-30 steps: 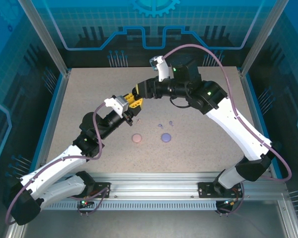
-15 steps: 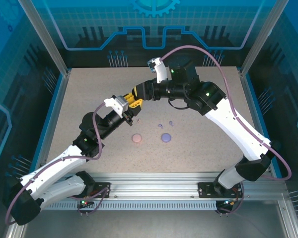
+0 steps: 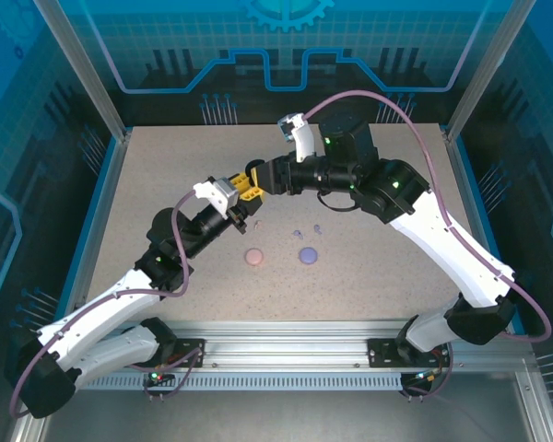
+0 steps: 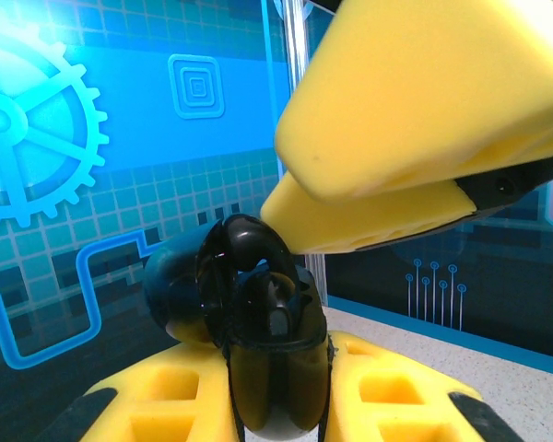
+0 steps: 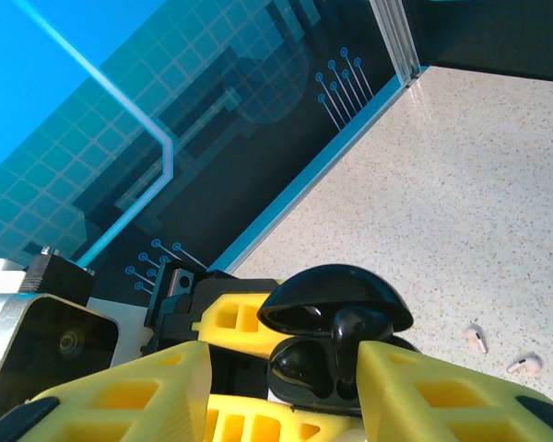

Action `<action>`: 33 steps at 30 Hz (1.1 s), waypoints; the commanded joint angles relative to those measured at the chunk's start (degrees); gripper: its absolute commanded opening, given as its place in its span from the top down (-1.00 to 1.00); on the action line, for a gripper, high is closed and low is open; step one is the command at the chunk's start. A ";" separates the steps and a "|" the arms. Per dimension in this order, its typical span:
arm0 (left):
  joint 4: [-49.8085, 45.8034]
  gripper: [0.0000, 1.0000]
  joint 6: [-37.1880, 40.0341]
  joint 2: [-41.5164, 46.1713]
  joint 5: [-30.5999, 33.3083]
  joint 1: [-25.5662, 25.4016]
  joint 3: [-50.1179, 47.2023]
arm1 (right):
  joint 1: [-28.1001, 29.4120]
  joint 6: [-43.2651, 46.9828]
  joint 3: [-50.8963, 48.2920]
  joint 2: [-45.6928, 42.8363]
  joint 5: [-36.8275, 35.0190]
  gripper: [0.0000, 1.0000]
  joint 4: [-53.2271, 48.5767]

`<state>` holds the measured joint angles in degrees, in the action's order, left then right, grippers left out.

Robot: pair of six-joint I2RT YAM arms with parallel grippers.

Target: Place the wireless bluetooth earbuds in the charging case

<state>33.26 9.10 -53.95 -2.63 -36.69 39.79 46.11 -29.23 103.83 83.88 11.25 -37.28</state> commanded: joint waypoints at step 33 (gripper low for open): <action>1.38 1.00 0.56 0.51 -0.09 0.26 2.01 | -0.42 -1.67 -0.53 -0.48 0.38 0.10 1.33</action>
<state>33.26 9.13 -53.95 -2.63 -36.69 39.79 46.06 -30.65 101.36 82.48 11.81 -36.56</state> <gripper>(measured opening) 0.217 0.453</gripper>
